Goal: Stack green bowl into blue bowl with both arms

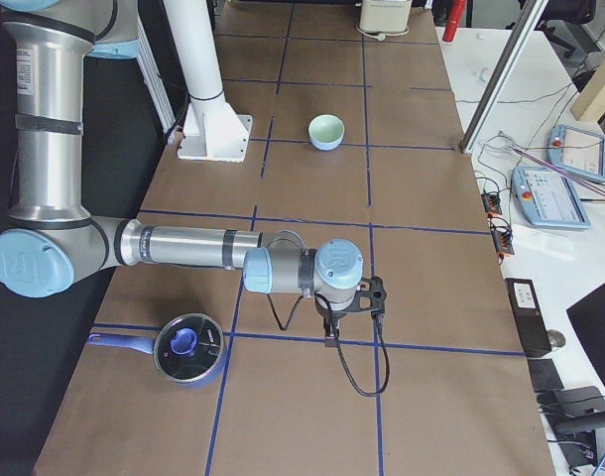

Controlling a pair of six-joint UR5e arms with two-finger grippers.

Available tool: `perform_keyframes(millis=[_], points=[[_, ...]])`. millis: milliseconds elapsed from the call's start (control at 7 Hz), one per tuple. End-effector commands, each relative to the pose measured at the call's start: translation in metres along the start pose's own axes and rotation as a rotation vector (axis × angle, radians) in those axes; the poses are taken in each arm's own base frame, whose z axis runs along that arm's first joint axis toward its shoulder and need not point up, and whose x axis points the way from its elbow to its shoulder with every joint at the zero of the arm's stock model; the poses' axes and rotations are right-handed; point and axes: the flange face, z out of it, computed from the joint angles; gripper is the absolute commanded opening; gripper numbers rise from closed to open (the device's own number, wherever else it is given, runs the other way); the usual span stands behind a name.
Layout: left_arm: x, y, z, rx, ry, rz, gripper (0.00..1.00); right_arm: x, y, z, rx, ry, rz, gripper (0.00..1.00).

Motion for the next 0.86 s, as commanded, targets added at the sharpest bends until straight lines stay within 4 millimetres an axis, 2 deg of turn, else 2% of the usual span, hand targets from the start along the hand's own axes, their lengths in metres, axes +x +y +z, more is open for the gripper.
perform_keyframes(millis=[0, 714], points=[[-0.0004, 0.0005, 0.0008, -0.001, -0.001, 0.003, 1.0, 0.001, 0.0, -0.0015, 0.004, 0.006, -0.001, 1.0], [-0.0015, 0.0022, 0.0013, -0.001, 0.0, 0.002, 1.0, 0.0032, -0.0009, -0.0075, 0.016, 0.011, 0.002, 1.0]])
